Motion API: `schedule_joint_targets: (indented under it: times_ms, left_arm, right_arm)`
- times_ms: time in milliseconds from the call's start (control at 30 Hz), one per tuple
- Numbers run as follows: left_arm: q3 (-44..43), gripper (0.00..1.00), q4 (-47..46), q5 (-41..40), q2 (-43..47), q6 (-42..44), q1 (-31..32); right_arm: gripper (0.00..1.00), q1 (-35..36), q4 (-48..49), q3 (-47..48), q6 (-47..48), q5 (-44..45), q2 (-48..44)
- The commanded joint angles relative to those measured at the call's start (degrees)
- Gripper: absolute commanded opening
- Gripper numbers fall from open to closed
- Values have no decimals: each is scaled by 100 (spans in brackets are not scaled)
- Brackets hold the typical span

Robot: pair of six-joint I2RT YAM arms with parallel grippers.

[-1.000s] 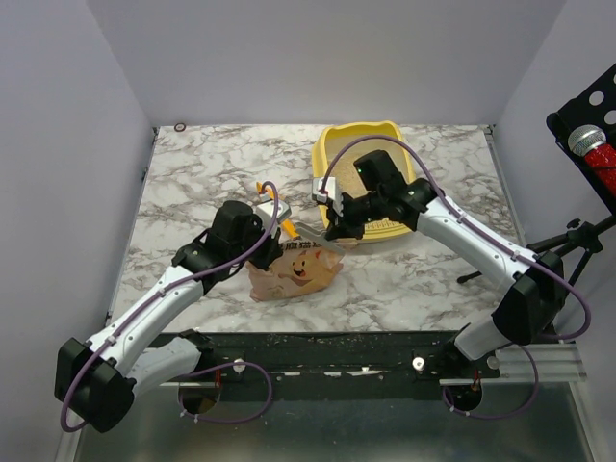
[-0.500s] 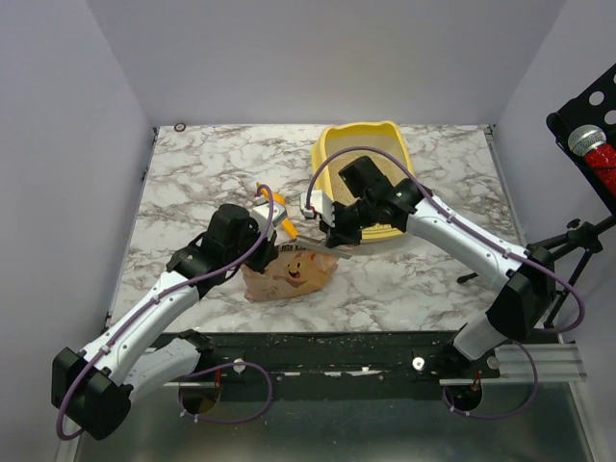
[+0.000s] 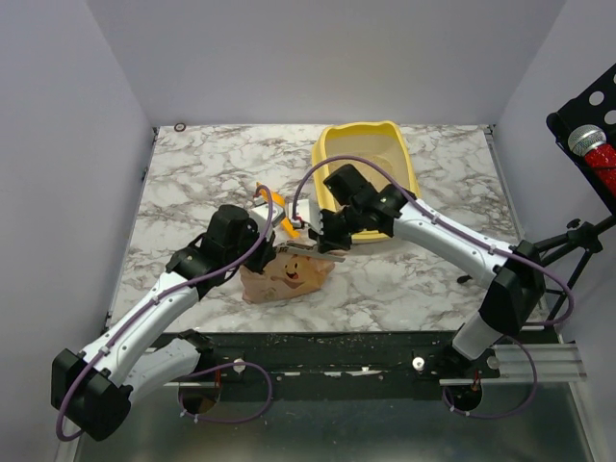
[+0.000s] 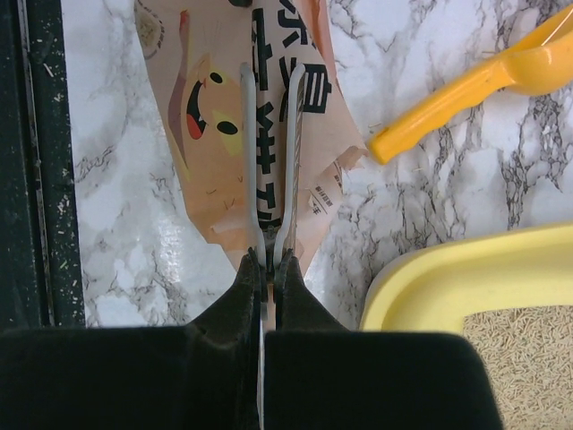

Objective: Fill the litter box with clean litter

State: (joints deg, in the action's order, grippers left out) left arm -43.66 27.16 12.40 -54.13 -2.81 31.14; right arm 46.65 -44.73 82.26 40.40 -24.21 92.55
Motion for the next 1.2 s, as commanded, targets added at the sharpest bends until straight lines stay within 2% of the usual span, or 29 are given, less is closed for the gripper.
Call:
schedule_joint_targets:
  times_ms: [0,533,633,733,867,967,1000,1033,1167]
  left_arm:
    - [-116,0,-439,-142,201,-62,-29]
    - [-134,0,-448,-133,183,-44,-29]
    - [-125,0,-431,-133,157,-53,-29]
    - [-125,0,-439,-150,140,-53,-28]
    - [-125,0,-431,-159,122,-71,-29]
    - [-134,0,-422,-159,87,-71,-29]
    - [-134,0,-422,-159,78,-71,-29]
    - [-151,0,-413,-168,69,-62,-29]
    - [-134,0,-422,-212,87,-71,-29]
  right_arm:
    - [0,230,122,159,-138,127,403]
    - [1,774,632,291,-454,812,790]
    - [5,880,720,194,-489,769,773]
    - [17,907,755,54,-551,505,721]
    - [39,916,685,-96,-630,355,597]
    - [69,916,676,-149,-691,408,440]
    - [88,916,720,-166,-735,469,352]
    - [99,924,790,-210,-770,556,273]
    - [100,924,1124,-403,-911,978,-228]
